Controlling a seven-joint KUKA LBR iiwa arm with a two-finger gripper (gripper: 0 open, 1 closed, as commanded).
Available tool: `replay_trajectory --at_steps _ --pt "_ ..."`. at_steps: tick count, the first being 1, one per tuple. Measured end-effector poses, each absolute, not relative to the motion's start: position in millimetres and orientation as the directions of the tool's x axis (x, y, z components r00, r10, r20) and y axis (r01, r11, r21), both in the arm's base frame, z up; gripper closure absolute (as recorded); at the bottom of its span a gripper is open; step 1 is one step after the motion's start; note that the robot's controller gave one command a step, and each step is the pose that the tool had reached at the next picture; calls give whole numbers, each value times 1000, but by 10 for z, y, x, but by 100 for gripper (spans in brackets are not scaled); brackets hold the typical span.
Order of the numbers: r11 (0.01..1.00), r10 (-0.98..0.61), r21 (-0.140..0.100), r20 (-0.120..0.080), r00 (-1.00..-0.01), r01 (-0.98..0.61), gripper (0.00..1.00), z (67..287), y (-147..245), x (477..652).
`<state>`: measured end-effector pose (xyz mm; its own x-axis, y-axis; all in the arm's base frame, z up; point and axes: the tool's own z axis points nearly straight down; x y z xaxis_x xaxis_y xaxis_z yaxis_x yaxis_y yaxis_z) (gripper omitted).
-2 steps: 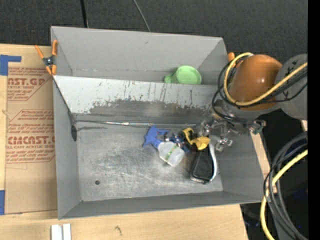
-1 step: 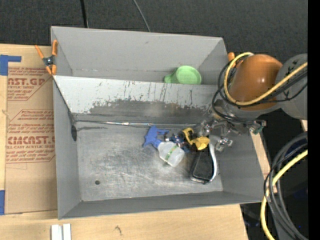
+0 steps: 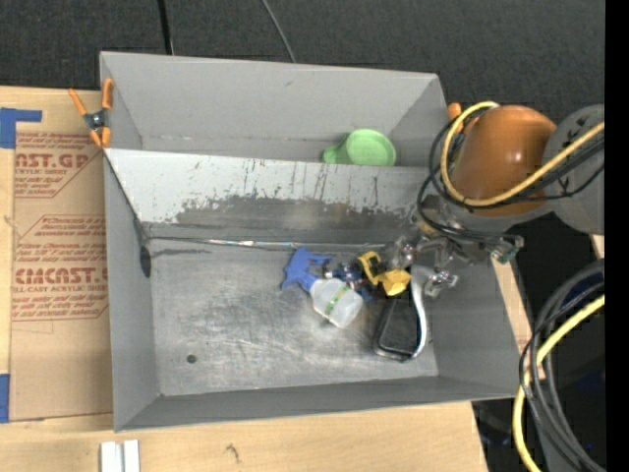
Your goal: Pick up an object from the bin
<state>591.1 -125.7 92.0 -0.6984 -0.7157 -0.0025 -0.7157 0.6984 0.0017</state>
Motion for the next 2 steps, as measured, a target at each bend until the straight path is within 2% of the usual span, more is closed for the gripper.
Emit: replay_trajectory --at_steps 2 --pt "698 -716 3 0 -698 -716 100 1087 -1249 5900"
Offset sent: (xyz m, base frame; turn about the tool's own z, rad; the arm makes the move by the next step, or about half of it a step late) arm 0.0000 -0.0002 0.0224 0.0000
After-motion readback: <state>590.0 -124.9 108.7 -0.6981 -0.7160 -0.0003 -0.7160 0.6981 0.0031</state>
